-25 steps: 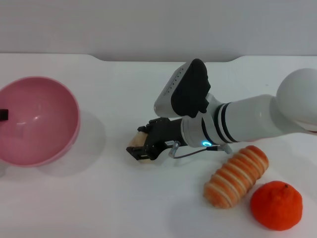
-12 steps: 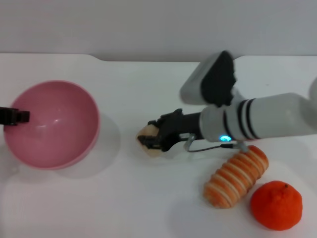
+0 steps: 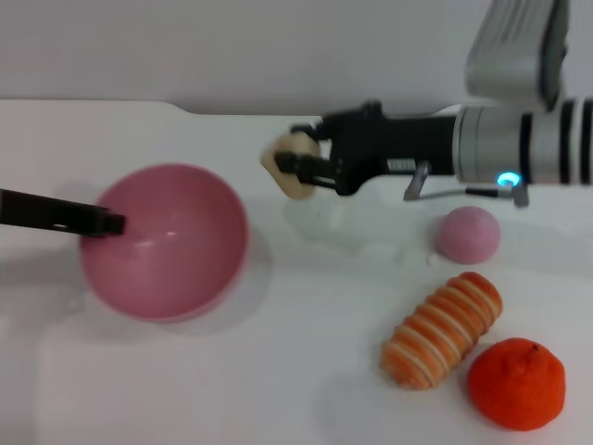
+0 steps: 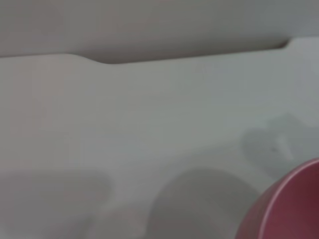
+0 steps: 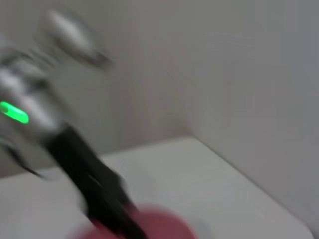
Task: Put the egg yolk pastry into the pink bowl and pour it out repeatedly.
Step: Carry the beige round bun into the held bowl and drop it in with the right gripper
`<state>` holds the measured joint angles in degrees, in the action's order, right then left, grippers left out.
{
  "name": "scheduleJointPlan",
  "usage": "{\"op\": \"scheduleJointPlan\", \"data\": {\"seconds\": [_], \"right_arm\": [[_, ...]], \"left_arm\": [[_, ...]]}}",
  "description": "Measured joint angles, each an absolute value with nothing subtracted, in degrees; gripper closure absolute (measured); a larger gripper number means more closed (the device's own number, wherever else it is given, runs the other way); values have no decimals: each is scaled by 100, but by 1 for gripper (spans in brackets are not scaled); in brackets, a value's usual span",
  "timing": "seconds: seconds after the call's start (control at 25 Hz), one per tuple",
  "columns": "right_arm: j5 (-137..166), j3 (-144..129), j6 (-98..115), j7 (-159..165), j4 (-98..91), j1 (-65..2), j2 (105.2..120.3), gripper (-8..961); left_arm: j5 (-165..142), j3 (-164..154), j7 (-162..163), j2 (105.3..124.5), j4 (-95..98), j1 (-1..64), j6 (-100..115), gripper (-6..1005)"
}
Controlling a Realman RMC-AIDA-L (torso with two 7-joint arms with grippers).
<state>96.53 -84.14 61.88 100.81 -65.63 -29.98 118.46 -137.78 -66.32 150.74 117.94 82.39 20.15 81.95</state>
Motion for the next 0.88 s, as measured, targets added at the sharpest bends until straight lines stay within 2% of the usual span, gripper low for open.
{"op": "scheduleJointPlan", "data": {"seconds": [0.28, 0.36, 0.56, 0.8, 0.88], "right_arm": [[10036, -8593, 6791, 10134, -6884, -3393, 11851, 573], [10432, -8800, 6818, 10385, -6856, -3517, 11863, 620], [11288, -9182, 6778, 11170, -6890, -3675, 11886, 598], [11310, -9021, 6825, 11222, -7166, -3490, 11907, 357], [11298, -8831, 6827, 11239, -7256, -3397, 11917, 357]], "left_arm": [[-13725, -7586, 15397, 11820, 7650, 2656, 7719, 1000], [-13716, -7784, 15479, 11827, 7594, 2800, 7636, 1000], [-13708, -7882, 15540, 11829, 7567, 2978, 7551, 1001], [-13707, -7841, 15544, 11818, 7563, 2989, 7511, 1000], [-13705, -7880, 15511, 11816, 7598, 2933, 7355, 999]]}}
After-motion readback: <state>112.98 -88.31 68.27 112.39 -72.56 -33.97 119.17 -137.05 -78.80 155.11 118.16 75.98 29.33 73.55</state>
